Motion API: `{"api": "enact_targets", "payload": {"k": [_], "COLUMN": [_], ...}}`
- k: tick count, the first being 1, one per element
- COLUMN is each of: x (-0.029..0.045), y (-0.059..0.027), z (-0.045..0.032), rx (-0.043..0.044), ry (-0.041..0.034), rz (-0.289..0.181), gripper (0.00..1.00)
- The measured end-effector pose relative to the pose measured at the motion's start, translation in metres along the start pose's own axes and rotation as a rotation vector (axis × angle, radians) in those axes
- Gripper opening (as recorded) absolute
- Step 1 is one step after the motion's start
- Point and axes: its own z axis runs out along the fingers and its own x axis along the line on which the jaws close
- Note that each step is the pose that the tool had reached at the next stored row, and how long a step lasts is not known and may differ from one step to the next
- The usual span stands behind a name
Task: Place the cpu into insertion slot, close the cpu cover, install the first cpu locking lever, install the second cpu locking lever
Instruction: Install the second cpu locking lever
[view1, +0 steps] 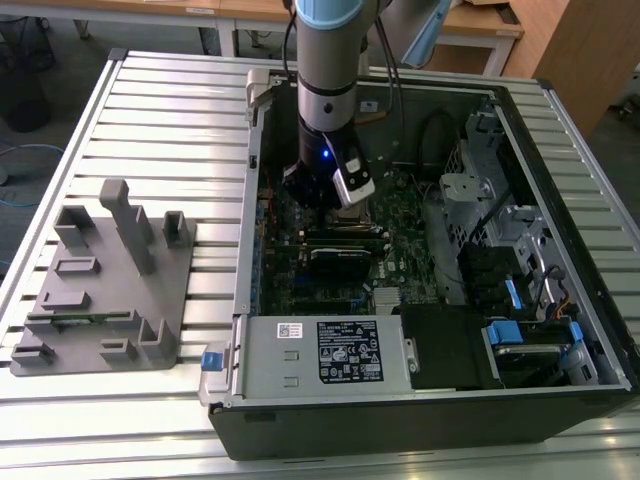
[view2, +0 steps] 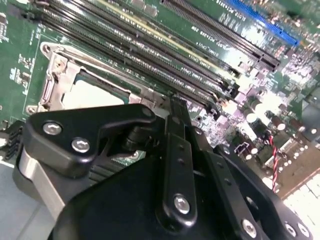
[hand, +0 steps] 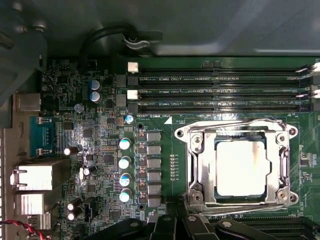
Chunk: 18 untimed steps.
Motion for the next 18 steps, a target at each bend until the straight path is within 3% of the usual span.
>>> {"api": "enact_targets", "payload": {"k": [10,14,18], "x": [-0.0012,-0.0028,-0.0158], "y": [0.0002,0.0003,0.0007], "z": [-0.0271,-0.0274,-0.0262], "rx": [0.0006,0.0004,0.0005], "ry": [0.0003,0.0003,0.0002], "rz": [0.0,0.0,0.0], "gripper": [0.11,0.11,0.11]}}
